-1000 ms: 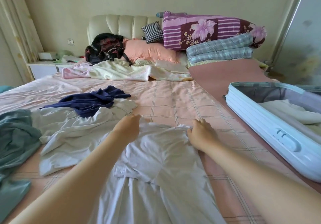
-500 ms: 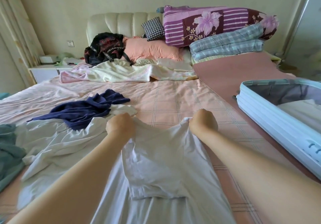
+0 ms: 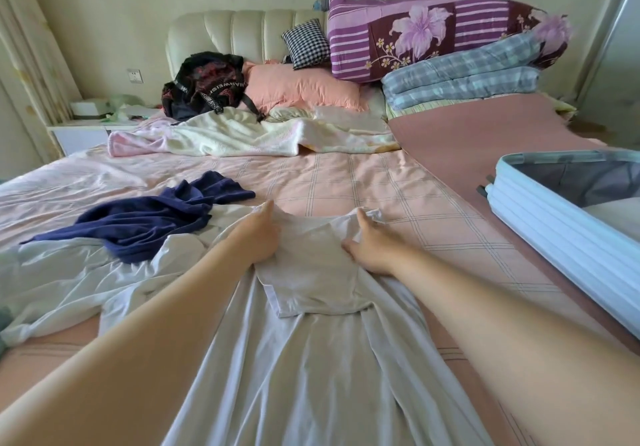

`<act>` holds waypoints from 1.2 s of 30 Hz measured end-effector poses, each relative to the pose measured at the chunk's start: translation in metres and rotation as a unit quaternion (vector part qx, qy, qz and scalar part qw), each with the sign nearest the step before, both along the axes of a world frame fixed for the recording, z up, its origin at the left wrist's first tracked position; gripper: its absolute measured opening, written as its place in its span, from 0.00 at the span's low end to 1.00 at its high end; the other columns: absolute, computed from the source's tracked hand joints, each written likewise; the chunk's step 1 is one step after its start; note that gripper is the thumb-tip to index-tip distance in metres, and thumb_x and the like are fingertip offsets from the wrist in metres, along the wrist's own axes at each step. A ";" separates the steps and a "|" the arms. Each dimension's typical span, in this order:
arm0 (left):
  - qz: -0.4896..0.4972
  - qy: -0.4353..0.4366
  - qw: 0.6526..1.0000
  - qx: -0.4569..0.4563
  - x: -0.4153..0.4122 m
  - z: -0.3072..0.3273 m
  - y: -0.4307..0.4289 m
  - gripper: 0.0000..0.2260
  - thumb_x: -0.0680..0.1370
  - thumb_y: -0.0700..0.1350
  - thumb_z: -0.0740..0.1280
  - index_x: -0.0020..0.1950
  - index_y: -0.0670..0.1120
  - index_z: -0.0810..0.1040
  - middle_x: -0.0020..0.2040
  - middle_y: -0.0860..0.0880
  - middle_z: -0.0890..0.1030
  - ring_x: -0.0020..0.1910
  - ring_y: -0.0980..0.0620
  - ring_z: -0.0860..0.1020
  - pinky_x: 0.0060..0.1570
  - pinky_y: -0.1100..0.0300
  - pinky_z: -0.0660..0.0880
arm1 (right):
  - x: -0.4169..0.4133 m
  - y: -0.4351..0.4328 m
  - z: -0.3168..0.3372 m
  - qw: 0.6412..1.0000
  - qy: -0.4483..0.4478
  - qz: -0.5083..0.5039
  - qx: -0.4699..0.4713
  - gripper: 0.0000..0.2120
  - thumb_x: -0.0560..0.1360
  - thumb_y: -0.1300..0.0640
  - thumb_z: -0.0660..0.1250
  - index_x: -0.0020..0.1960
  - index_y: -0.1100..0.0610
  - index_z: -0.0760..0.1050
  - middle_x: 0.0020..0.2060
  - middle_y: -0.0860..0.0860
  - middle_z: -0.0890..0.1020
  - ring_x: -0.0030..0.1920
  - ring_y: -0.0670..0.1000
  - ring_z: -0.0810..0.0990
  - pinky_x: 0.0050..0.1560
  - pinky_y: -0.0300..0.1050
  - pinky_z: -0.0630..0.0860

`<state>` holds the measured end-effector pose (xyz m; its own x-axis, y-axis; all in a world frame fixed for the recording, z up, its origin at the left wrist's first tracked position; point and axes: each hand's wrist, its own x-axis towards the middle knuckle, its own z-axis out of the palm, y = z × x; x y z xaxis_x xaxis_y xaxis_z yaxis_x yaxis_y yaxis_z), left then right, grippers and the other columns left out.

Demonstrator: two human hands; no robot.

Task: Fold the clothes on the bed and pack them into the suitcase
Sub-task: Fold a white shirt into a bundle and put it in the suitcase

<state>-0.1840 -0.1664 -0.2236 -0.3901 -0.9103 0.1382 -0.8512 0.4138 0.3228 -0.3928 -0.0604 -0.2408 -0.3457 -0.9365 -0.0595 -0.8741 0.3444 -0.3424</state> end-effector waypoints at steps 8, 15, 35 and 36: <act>-0.336 -0.073 0.932 -0.118 0.029 0.007 0.077 0.31 0.68 0.75 0.61 0.64 0.58 0.76 0.59 0.61 0.76 0.56 0.57 0.76 0.55 0.57 0.75 | 0.016 0.045 -0.004 0.993 0.055 0.081 -0.068 0.27 0.83 0.42 0.54 0.78 0.53 0.60 0.80 0.56 0.56 0.80 0.54 0.51 0.77 0.52 0.50; -0.380 -0.094 0.865 -0.313 0.059 -0.008 0.079 0.18 0.73 0.40 0.55 0.49 0.46 0.84 0.46 0.48 0.84 0.42 0.47 0.84 0.33 0.56 0.81 | 0.050 0.094 0.006 0.988 0.029 0.143 -0.051 0.26 0.82 0.44 0.57 0.79 0.47 0.62 0.81 0.54 0.54 0.81 0.50 0.49 0.79 0.50 0.47; -0.306 -0.006 0.952 -0.017 0.059 0.028 0.287 0.31 0.70 0.31 0.56 0.68 0.55 0.75 0.68 0.57 0.75 0.69 0.56 0.68 0.67 0.60 0.67 | 0.107 0.277 0.042 0.997 -0.006 0.082 0.000 0.13 0.76 0.47 0.60 0.56 0.45 0.80 0.57 0.47 0.76 0.63 0.53 0.75 0.63 0.46 0.72; -0.313 -0.019 0.949 -0.011 0.059 0.026 0.298 0.29 0.70 0.32 0.57 0.66 0.55 0.76 0.65 0.57 0.76 0.67 0.56 0.70 0.65 0.59 0.68 | 0.109 0.290 0.045 0.997 -0.016 0.077 0.000 0.11 0.76 0.46 0.62 0.51 0.45 0.81 0.52 0.46 0.75 0.60 0.53 0.77 0.59 0.46 0.73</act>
